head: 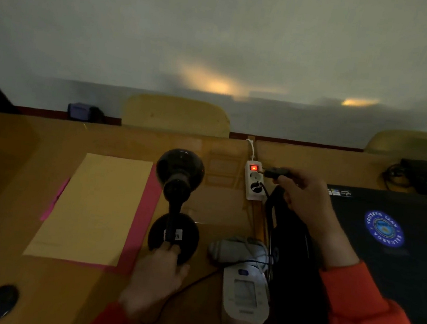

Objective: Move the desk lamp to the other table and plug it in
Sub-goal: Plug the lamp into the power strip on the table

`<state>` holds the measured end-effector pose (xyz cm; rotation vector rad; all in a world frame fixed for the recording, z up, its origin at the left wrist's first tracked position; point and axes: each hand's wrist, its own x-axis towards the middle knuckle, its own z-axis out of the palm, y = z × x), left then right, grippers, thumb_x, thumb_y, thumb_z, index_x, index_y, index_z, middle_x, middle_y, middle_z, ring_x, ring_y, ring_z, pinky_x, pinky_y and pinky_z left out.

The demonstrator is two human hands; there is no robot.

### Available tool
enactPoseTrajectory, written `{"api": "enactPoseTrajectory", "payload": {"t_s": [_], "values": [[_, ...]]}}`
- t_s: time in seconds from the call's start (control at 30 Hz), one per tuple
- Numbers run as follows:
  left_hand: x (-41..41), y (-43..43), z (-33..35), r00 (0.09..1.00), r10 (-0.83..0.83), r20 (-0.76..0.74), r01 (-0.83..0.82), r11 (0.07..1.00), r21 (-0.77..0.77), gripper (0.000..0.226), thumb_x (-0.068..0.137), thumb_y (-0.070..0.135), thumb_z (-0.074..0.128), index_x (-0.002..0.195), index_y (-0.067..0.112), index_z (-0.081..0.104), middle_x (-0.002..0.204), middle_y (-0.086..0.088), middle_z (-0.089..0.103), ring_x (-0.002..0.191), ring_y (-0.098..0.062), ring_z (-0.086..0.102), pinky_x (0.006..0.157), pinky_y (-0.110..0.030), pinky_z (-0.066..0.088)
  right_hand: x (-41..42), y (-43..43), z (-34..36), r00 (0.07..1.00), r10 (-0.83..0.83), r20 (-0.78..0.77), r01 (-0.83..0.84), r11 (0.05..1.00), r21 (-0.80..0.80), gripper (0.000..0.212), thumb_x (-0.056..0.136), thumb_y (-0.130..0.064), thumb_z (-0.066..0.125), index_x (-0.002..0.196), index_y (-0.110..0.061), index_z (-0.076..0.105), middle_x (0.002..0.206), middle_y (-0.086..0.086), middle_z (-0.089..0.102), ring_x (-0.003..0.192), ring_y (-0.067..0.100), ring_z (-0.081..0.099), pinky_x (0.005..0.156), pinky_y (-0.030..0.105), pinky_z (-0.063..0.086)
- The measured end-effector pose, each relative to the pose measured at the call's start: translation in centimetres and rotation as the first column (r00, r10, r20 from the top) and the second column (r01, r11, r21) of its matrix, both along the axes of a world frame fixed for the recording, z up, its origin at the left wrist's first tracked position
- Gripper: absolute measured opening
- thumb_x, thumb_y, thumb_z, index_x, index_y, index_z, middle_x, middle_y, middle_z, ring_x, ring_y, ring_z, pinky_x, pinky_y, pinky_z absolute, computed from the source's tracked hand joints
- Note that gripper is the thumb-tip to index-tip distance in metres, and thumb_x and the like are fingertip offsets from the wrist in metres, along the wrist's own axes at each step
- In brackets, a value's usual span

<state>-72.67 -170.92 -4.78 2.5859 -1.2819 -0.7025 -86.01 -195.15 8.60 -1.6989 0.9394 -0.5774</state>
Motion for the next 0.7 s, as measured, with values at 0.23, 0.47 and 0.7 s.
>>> {"api": "enactPoseTrajectory", "payload": {"t_s": [0.23,0.47,0.7], "values": [[-2.0,-5.6,0.0,0.980,-0.196,0.011,0.193,0.949,-0.251,0.023,0.094,0.037,0.044,0.102,0.017,0.051,0.103,-0.003,0.053,0.089,-0.020,0.055,0.069,-0.033,0.045,-0.3,-2.6,0.1,0.990,0.027,-0.137,-0.038,0.996,-0.082,0.018,0.091,-0.017,0.056,0.107,-0.023,0.061,0.087,-0.008,0.057,0.069,0.006,0.052,0.053,0.017,0.040],[-0.1,-12.1,-3.8,0.967,-0.217,0.133,0.250,0.906,-0.342,0.021,0.092,0.029,0.044,0.103,0.016,0.057,0.109,-0.004,0.057,0.094,-0.020,0.056,0.073,-0.026,0.043,0.7,-7.4,-0.9,0.975,0.008,-0.223,-0.061,0.971,-0.231,0.017,0.087,-0.019,0.062,0.103,-0.023,0.061,0.084,-0.021,0.053,0.080,-0.003,0.051,0.062,0.015,0.037],[1.6,-16.7,-7.9,0.992,-0.121,0.040,0.128,0.940,-0.317,0.038,0.085,0.020,0.057,0.123,0.017,0.054,0.134,-0.006,0.050,0.123,-0.022,0.046,0.102,-0.033,0.042,4.5,-13.0,-5.3,0.919,-0.040,-0.393,-0.067,0.965,-0.255,0.010,0.083,-0.021,0.066,0.092,-0.018,0.066,0.071,-0.011,0.054,0.064,-0.004,0.048,0.049,0.011,0.035]]}}
